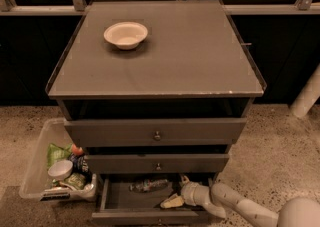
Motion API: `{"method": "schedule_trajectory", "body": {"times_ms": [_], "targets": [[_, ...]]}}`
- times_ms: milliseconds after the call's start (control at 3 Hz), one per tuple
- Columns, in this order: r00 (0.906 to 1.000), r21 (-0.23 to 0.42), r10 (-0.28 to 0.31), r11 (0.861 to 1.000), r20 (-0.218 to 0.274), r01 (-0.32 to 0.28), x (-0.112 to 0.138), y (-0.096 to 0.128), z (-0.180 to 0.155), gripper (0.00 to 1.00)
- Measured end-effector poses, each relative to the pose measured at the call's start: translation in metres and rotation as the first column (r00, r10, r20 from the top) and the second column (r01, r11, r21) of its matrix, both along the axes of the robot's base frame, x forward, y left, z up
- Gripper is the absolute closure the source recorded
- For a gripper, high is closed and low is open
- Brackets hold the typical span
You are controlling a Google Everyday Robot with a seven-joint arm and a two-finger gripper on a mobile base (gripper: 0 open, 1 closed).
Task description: Pick water bottle from bottom drawer and place on counter
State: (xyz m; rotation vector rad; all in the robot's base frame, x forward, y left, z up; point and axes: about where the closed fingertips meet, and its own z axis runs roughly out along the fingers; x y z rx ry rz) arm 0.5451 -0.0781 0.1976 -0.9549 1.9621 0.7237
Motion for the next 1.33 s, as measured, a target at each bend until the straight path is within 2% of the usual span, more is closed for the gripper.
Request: {"method": "schedule_trajectory", "body": {"times_ms": [1000,1333], "targets": [[0.9955,-0.04,-0.01,0.999,0.095,0.014,0.015,0.034,-0.017,0.0],[0.9883,-0.043,0.02,0.999,0.151,-0.014,0.033,0.055,-0.019,0.0]]}}
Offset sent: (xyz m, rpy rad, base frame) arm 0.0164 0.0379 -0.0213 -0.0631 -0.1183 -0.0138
